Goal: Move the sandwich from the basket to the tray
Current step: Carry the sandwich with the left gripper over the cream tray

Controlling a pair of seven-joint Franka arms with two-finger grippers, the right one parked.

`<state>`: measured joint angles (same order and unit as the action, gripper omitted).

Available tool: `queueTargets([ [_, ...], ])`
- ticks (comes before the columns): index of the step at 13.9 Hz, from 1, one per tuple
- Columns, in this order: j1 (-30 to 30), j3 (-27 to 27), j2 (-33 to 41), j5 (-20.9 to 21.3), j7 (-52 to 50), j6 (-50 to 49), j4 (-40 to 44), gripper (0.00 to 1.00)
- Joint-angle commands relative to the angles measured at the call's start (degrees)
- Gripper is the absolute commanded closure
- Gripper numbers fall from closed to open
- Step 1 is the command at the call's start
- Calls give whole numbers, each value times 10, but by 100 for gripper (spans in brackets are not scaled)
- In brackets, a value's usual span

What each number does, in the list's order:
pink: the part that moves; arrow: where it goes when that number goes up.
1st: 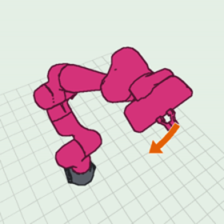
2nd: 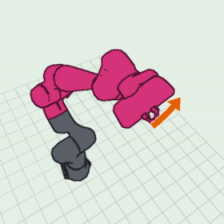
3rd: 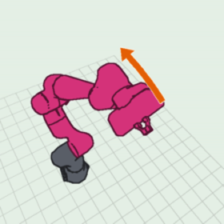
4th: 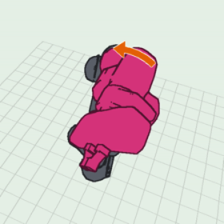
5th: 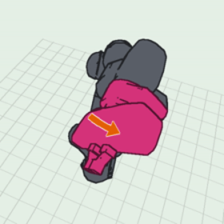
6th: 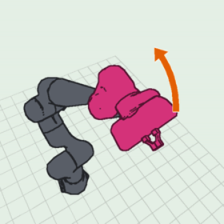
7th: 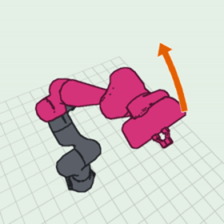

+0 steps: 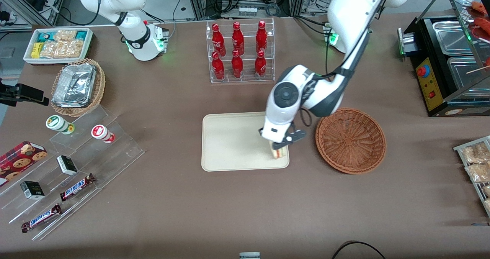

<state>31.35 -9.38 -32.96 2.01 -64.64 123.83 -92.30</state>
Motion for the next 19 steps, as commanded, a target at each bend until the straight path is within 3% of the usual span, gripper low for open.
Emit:
queueTargets([
  [1, 45, 7, -57, 2, -35, -20, 75, 100],
  [8, 114, 11, -170, 17, -47, -124, 246, 100],
  [11, 115, 11, -178, 46, -48, -129, 252, 100],
  [19, 115, 27, -189, 56, -58, -122, 263, 100],
])
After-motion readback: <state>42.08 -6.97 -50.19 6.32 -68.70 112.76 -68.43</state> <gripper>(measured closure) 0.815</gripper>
